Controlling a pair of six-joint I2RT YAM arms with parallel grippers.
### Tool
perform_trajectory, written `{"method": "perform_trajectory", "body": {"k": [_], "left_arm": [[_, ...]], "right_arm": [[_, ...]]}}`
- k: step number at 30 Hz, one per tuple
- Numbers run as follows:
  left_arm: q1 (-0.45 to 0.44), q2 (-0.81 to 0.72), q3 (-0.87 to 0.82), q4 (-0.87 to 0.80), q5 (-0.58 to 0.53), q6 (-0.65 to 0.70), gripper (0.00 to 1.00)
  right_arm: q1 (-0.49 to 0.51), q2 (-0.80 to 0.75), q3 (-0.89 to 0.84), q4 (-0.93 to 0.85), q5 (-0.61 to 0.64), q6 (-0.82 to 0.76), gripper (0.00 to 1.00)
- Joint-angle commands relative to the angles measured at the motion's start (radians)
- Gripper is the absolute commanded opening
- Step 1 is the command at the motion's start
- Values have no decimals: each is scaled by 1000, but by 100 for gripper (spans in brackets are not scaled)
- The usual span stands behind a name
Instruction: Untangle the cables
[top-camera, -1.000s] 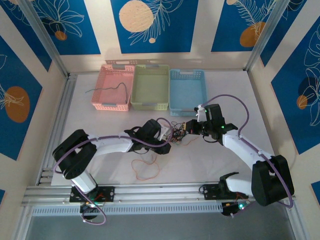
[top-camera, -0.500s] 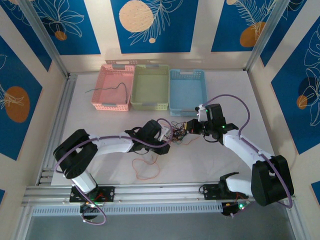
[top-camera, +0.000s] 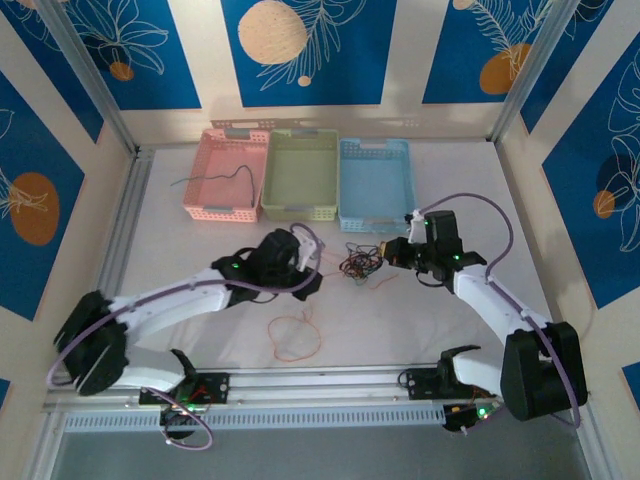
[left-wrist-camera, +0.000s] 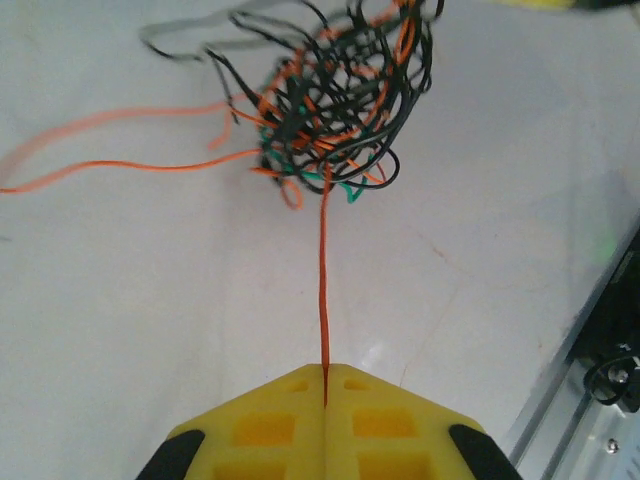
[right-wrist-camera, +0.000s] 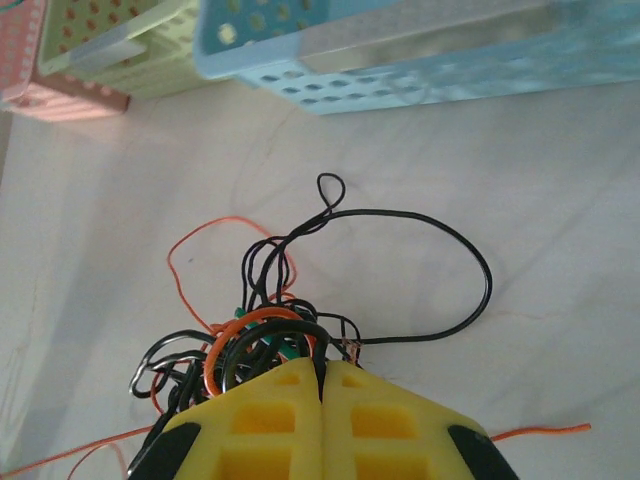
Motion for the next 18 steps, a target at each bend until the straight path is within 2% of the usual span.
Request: {"method": "perform_trajectory", "body": {"k": [1, 6, 12, 16, 18], "left_arm": [[52, -134, 50, -185, -72, 39, 0], [80, -309, 190, -359, -113, 56, 0], [82, -348, 403, -490, -161, 110, 0], [82, -320, 444, -481, -120, 120, 0], [81, -283, 404, -440, -48, 108, 0]], "right_arm": [[-53, -23, -40, 26, 17, 30, 0], [-103, -25, -96, 74, 2, 54, 0], [-128, -1, -127, 115, -5, 67, 0], [-129, 2, -134, 129, -16, 72, 0], [-130, 2, -134, 137, -28, 74, 0]]}}
